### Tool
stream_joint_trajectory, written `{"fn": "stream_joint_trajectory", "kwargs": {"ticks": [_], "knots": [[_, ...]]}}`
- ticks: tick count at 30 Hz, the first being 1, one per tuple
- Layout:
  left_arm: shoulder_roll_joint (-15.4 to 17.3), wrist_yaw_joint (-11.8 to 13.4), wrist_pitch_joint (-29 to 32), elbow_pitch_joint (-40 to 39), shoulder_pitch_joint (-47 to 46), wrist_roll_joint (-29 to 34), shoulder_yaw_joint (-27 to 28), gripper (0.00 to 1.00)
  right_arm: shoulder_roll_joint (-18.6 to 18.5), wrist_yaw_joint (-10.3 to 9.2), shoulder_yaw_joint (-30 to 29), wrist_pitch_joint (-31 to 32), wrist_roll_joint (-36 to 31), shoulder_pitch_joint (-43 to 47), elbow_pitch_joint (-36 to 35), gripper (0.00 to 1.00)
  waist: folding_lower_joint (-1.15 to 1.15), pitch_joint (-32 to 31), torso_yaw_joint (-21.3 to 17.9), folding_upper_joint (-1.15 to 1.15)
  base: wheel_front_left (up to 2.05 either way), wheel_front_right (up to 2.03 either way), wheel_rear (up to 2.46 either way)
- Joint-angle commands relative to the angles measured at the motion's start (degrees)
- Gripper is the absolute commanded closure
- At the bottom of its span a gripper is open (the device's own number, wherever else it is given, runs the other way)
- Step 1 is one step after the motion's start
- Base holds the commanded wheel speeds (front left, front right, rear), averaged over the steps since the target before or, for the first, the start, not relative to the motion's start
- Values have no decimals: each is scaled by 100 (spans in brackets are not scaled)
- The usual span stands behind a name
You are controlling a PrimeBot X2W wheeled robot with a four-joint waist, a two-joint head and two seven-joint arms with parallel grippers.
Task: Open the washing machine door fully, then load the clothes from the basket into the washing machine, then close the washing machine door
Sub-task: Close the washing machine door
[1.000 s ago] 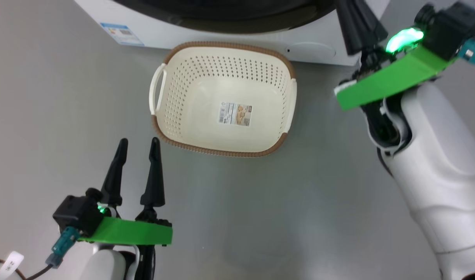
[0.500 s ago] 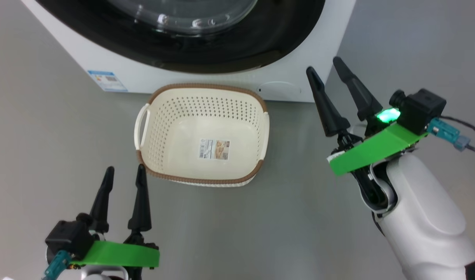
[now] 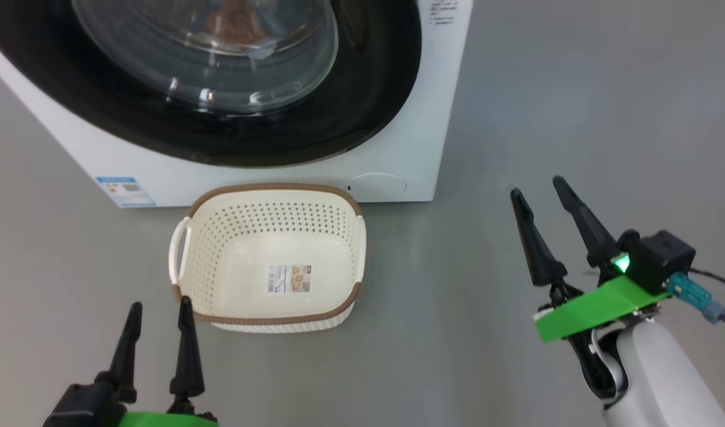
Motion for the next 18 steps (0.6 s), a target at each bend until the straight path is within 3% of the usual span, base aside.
{"fn": "stream_joint_trajectory", "kwargs": {"ticks": [1,18], "knots": [[90,86,-47,-213,66,81,250,0,75,-9,-37,-27,-163,246,-218,0,0,-263,-280,0,0,0,0],[90,180,-47,-522,689,306,579,0,312,-9,-741,-27,-808,1734,-739,0,0,-742,-589,0,0,0,0]]}}
